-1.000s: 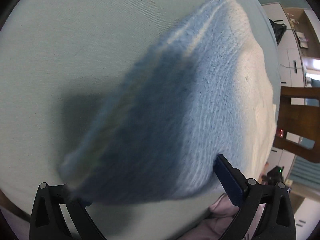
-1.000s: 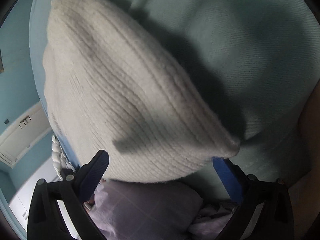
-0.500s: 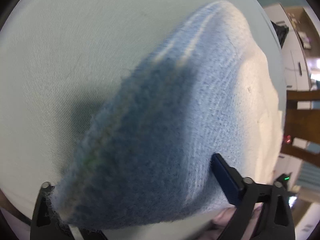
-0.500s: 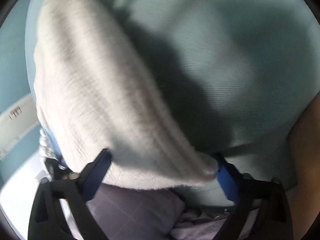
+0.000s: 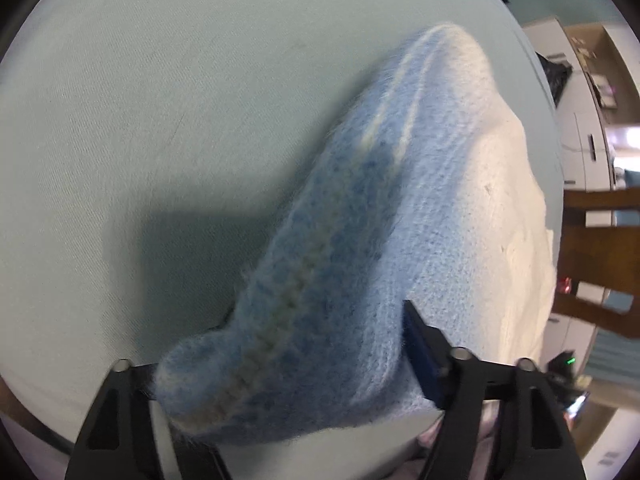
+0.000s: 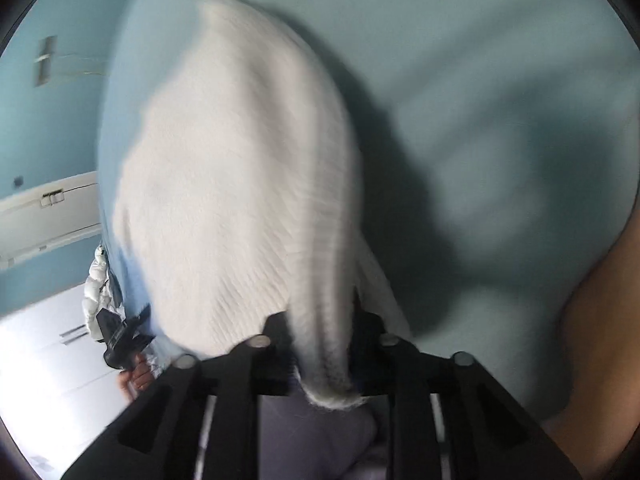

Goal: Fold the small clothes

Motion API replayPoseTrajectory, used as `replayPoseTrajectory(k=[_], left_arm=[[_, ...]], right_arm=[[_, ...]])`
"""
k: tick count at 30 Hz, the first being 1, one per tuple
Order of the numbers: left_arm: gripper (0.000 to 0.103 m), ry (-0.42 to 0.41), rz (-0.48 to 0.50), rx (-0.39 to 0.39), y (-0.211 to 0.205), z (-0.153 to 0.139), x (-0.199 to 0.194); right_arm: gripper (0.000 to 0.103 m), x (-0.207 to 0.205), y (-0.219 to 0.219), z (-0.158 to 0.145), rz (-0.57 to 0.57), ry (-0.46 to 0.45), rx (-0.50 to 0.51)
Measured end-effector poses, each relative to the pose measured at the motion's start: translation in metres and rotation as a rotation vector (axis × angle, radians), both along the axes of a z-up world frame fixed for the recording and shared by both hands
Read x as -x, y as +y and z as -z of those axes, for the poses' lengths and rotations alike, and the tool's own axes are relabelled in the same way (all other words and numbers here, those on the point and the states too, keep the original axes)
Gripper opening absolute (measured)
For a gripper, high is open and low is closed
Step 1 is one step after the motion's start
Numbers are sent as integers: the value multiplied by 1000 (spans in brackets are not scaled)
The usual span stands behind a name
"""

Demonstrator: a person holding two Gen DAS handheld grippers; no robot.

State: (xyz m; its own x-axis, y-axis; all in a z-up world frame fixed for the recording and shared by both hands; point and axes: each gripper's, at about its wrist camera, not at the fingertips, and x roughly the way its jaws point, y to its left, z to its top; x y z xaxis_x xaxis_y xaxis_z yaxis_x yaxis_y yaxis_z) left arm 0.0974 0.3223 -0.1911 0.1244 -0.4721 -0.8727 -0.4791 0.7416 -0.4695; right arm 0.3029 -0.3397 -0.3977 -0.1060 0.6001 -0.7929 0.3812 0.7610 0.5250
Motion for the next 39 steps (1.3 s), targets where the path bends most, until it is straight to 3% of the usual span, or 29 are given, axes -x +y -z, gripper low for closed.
replayPoseTrajectory(k=[1, 2, 4, 5, 9, 13, 15, 17, 20, 22, 23, 26, 30, 35, 39], left_arm=[[79, 8, -17, 20, 2, 3, 1], [81, 12, -31, 34, 5, 3, 4], [85, 30, -16, 40, 3, 2, 5], [86, 38, -6, 44, 4, 1, 7], [89, 66, 34, 87, -6, -3, 14], [98, 88, 55, 98, -17, 3, 10], [98, 97, 42, 91, -15, 8, 6], [98, 107, 5, 86, -10, 10, 6], [68, 51, 35, 16, -16, -6, 2], [53, 25, 30, -15, -16, -18, 2], [46, 15, 6, -5, -11, -24, 4], [39, -18, -46, 46, 3, -40, 6], [36, -95, -38, 38, 1, -70, 4], [34, -204, -103, 97, 21, -109, -6], [33, -267, -131, 116, 3, -129, -20]], right_arm=[[51, 4, -6, 13, 34, 67, -6], [59, 8, -12, 20, 85, 107, -26], [87, 8, -18, 27, 112, 136, -29], [93, 7, -17, 28, 102, 142, -23], [96, 7, 3, 40, 7, 216, -93], [96, 4, 8, 60, 58, 266, -207], [95, -6, 8, 63, 55, 243, -188], [89, -10, 8, 67, 50, 248, -156], [62, -7, 10, 62, 40, 223, -103], [33, -16, 14, 48, 31, 162, -91], [30, -12, 16, 38, 9, 116, -81], [25, -22, 18, 14, -38, -2, -64], [23, -33, 16, -10, -12, -91, -91], [21, -46, -12, -29, 64, -226, -154], [20, -76, -20, -61, 127, -355, -185]])
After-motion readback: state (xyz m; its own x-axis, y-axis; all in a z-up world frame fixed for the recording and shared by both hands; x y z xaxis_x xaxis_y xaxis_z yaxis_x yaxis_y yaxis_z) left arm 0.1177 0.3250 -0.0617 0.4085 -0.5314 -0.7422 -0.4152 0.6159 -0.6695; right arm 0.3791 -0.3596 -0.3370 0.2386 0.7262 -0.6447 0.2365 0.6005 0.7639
